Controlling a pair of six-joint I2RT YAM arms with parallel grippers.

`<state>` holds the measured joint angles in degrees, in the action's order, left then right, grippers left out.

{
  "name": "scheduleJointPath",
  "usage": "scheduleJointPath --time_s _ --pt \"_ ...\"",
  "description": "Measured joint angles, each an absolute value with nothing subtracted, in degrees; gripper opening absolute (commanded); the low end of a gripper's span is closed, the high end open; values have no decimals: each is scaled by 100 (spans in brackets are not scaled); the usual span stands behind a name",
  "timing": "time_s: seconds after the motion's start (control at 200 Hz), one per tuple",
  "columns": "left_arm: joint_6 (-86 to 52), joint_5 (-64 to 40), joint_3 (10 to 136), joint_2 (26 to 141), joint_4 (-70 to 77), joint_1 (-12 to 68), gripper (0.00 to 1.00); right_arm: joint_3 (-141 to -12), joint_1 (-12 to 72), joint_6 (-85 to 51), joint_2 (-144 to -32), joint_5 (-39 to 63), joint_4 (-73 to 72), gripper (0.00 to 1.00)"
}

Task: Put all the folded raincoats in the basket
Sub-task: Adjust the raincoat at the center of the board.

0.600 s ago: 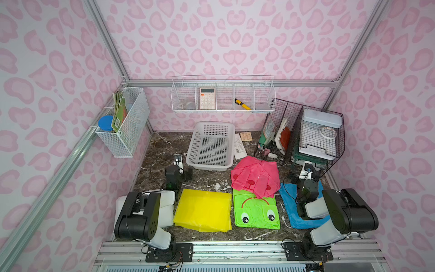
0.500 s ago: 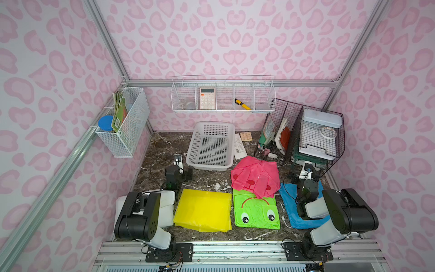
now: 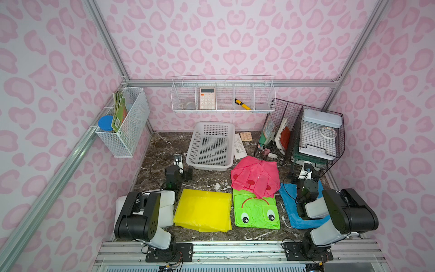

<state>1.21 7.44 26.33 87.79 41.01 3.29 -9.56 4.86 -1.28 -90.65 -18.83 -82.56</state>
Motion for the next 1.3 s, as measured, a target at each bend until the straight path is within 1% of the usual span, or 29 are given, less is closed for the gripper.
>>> scheduleJointPath --time_s 0.28,0.42,0.495,0.58,0.645,0.71,0.765,0.84,0.945,1.02,1.155,1.235,1.305 --pt "119 733 2633 8779 4099 301 99 -941 491 -128 -9061 -1881 -8270 100" --pt "123 746 2587 8678 4077 309 99 -607 679 -1 -8831 -1896 -8490 100" --pt "167 1026 2517 8228 3883 480 99 -410 954 152 -8442 -2178 -8613 100" --pt "204 1413 2582 7516 3527 838 99 -388 1481 510 -7913 -2416 -8646 100" --pt "139 1643 2808 6938 3074 1059 99 -534 1907 764 -7426 -2624 -8396 100" --pt "-152 1791 3164 6499 2558 1120 99 -862 2222 790 -6864 -2768 -7870 100" --pt "-510 1824 3562 6213 2029 1142 99 -1280 2377 676 -6346 -2639 -7061 100" --pt "-954 1673 4032 6027 1415 1153 99 -1920 2410 172 -5749 -2257 -5911 100" --pt "-1625 1234 4556 5948 519 1157 99 -2589 2381 -722 -5225 -1848 -4399 100" --pt "-2235 1020 4856 5942 -158 1157 99 -2891 2252 -1343 -4932 -1450 -3446 100" --pt "-3138 744 5271 5992 -1376 1131 99 -3059 1890 -2001 -4550 -504 -2296 100" --pt "-3380 419 5343 5992 -1863 1120 99 -3253 1900 -2093 -4578 -8 -1706 100" --pt "-3465 58 5297 5918 -2182 1153 99 -3461 2093 -2091 -4746 301 -1284 100"
